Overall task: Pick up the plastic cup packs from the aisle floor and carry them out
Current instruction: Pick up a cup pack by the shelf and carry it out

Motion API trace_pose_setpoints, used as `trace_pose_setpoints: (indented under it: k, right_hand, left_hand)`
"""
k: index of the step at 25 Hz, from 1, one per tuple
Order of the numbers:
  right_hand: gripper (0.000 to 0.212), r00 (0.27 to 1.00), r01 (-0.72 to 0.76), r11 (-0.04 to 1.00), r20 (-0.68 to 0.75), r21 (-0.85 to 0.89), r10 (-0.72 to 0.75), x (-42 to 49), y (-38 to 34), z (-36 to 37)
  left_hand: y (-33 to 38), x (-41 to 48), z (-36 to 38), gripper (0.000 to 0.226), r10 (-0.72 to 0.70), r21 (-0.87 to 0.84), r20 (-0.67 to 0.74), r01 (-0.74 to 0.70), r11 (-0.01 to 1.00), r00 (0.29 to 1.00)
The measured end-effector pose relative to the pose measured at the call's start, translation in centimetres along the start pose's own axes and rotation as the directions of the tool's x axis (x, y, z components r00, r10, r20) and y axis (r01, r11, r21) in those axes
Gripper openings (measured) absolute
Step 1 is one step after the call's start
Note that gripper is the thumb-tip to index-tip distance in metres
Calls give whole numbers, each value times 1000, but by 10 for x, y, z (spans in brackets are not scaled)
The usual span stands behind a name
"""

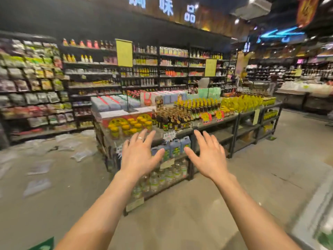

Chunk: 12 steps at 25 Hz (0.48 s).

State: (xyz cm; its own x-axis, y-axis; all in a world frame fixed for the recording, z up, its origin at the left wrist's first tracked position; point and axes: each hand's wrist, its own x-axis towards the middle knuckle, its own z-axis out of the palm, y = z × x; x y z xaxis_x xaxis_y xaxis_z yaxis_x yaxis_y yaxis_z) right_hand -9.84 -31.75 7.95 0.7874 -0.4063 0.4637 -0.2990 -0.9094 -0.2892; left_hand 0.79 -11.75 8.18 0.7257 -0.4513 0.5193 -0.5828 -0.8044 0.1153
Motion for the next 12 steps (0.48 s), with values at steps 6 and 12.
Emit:
trace_pose_setpoints:
  k: [6,12]
  right_hand:
    - [76,966,248,959,47,135,-256,43,-165,60]
    - [76,915,379,898,55,222,-400,87,-278,128]
  left_hand:
    - [-157,-18,-54,79,-184,124,-86,194,973,979]
    - [-264,-23,-61,73,-317,206,-135,340,918,939]
